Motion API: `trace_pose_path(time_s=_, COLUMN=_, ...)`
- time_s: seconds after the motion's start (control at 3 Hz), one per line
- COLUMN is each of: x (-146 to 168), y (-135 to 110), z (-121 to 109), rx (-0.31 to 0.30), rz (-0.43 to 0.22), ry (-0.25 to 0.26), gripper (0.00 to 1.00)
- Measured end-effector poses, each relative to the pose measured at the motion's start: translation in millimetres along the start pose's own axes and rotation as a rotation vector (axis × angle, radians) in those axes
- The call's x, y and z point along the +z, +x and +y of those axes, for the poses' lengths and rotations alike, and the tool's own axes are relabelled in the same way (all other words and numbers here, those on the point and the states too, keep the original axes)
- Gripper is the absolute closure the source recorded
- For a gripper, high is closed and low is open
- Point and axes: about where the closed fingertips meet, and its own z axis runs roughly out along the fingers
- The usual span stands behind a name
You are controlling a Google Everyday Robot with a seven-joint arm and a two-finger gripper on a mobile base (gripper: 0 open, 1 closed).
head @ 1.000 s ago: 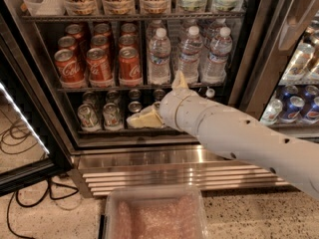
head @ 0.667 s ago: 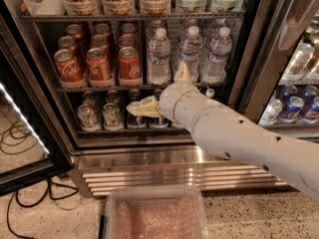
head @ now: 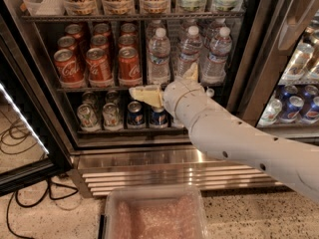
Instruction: Pick water bottle from middle shelf of fridge
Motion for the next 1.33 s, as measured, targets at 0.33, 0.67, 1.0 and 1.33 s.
trace_pose_path(time_s=0.33, x=0, y=0, z=0, rx=-0.001, rz=0.0, ry=0.0, gripper=0.0)
trace_pose_path(time_s=0.67, x=-3, y=-1, z=4, rx=-0.021, rz=-0.005, ry=-0.002, gripper=0.0)
trace_pose_path(time_s=1.0, x=6, y=0, z=2, rx=-0.027, rz=-0.029, ry=0.003, gripper=0.19)
trace_pose_path(time_s=1.33, x=17, y=0, z=1, rx=-0.031, rz=-0.051, ry=0.006, gripper=0.42)
